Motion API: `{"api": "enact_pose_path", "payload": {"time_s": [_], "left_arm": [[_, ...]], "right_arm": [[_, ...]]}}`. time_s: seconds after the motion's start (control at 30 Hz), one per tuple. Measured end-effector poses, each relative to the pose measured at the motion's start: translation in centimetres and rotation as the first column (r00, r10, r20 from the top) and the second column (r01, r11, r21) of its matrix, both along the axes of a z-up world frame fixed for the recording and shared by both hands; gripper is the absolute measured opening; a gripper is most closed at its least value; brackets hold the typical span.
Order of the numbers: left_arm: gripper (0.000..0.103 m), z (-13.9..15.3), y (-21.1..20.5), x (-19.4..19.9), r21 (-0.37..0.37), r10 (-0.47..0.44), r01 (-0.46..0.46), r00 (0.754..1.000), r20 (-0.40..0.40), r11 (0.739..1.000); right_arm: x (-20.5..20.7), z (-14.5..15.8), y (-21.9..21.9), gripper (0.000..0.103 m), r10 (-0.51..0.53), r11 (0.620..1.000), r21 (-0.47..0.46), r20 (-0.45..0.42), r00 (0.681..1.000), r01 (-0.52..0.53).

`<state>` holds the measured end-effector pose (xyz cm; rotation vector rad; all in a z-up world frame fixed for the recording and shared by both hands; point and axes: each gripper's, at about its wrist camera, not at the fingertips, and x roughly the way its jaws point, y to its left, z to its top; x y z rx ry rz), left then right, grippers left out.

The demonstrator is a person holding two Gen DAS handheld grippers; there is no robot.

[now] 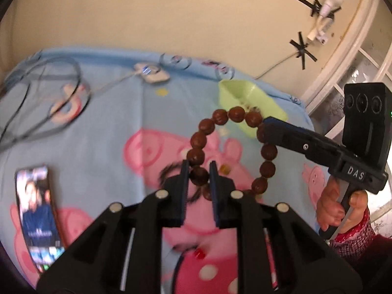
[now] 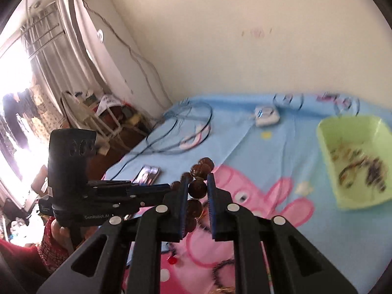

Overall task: Organize jewelry
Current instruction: 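Drop the brown bead bracelet into the green bin, right gripper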

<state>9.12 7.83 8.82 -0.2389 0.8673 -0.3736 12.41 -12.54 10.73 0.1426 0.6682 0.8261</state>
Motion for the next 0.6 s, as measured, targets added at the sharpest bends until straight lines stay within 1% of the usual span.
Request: {"api": "enact_pose_path", "payload": {"time_s": [0.1, 0.17, 0.23, 0.3, 0.37, 0.4, 0.43, 0.47, 0.5, 0.53, 0.57, 0.6], "left_arm": [[0.015, 2.2, -3.3, 3.0, 0.011, -0.064, 0.064, 0.996, 0.056, 0.998], [0.015, 3.2, -6.2, 5.7, 0.011, -0.113, 0.113, 0.991, 0.07, 0.994], [0.016, 3.4, -8.9, 7.8, 0.03, -0.15, 0.148, 0.985, 0.085, 0.989], [0.016, 3.2, -11.6, 10.1, 0.042, -0.175, 0.172, 0.981, 0.083, 0.984], [0.016, 2.6, -13.2, 11.9, 0.049, -0.178, 0.175, 0.981, 0.081, 0.983], [0.02, 2.0, -14.3, 13.3, 0.069, -0.171, 0.166, 0.983, 0.074, 0.984], [0.034, 1.7, -14.7, 13.9, 0.083, -0.165, 0.159, 0.984, 0.064, 0.984], [0.04, 1.3, -14.9, 14.7, 0.109, -0.14, 0.133, 0.989, 0.055, 0.985], [0.041, 1.1, -14.7, 14.9, 0.117, -0.119, 0.112, 0.991, 0.057, 0.987], [0.041, 0.9, -14.1, 15.0, 0.108, -0.096, 0.089, 0.994, 0.061, 0.99], [0.042, 0.7, -13.7, 15.1, 0.094, -0.086, 0.08, 0.995, 0.058, 0.992], [0.042, 0.2, -13.1, 15.2, 0.079, -0.074, 0.071, 0.996, 0.043, 0.994]], "right_arm": [[1.5, 1.4, -3.5, 0.0, -0.097, 0.995, 0.016, 0.025, 0.995, 0.097], [2.3, 1.8, -6.3, 0.0, -0.169, 0.986, 0.025, 0.034, 0.985, 0.168], [3.6, 1.9, -9.3, 0.0, -0.244, 0.969, 0.032, 0.026, 0.969, 0.243], [5.3, 1.3, -11.2, 0.0, -0.292, 0.956, 0.033, 0.01, 0.956, 0.292], [6.8, 0.5, -12.2, 0.0, -0.331, 0.943, 0.026, 0.004, 0.944, 0.33], [7.7, 0.1, -12.6, 0.0, -0.354, 0.935, 0.014, 0.007, 0.935, 0.354], [8.4, -0.1, -12.9, 0.0, -0.368, 0.93, 0.003, 0.015, 0.93, 0.368], [9.1, -0.3, -13.4, 0.011, -0.386, 0.922, -0.01, 0.027, 0.922, 0.386], [9.8, -0.5, -14.6, 0.018, -0.424, 0.905, -0.009, 0.04, 0.905, 0.424], [10.1, -0.6, -15.4, 0.029, -0.448, 0.894, 0.001, 0.04, 0.893, 0.448], [10.6, -0.9, -16.6, 0.033, -0.474, 0.88, 0.015, 0.033, 0.88, 0.474], [11.3, -1.5, -18.2, 0.033, -0.504, 0.864, 0.022, 0.008, 0.864, 0.504]]}}
